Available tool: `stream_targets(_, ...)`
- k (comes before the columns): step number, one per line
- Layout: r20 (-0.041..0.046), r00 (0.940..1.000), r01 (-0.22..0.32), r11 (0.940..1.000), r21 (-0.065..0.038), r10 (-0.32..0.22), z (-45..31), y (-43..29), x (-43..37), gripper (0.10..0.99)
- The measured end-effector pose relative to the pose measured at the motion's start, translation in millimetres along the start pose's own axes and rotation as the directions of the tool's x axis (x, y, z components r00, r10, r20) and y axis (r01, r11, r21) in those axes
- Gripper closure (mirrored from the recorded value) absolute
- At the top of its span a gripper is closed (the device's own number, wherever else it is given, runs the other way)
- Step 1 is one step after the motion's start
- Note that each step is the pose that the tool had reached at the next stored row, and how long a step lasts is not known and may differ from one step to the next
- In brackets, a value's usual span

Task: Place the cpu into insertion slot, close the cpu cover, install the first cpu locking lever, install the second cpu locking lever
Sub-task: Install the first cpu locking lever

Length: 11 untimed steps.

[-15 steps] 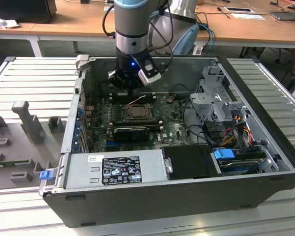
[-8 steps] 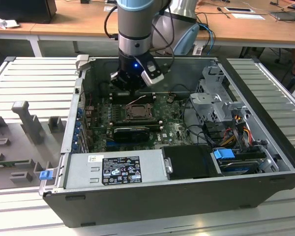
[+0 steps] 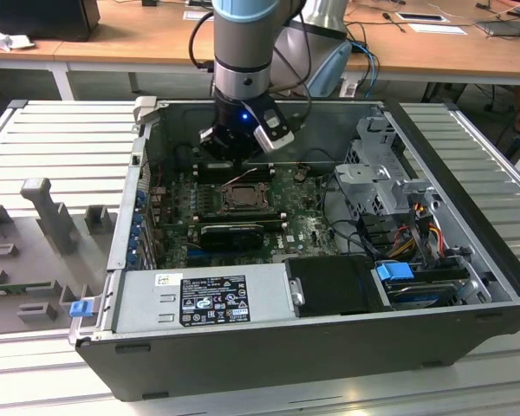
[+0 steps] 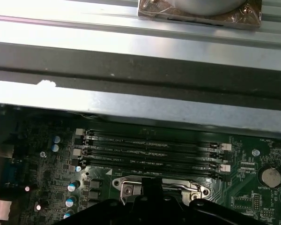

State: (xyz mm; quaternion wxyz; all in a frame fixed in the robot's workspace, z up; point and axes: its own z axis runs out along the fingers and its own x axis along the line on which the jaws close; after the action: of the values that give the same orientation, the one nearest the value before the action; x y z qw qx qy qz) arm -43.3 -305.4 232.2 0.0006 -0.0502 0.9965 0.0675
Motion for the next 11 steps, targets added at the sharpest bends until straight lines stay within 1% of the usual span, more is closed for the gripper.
stream_targets(3, 0.0, 1.0, 0.001, 1.0, 0.0, -0.001, 1.6, 1.2, -3.6, 0.98)
stream_targets(9, -0.0001, 1.0, 0.004, 1.0, -0.003, -0.004, 4.8, 4.9, -4.9, 0.98)
stream_targets(11, 0.0, 1.0, 0.002, 1.0, -0.003, -0.002, 5.7, 6.4, -7.1, 0.98)
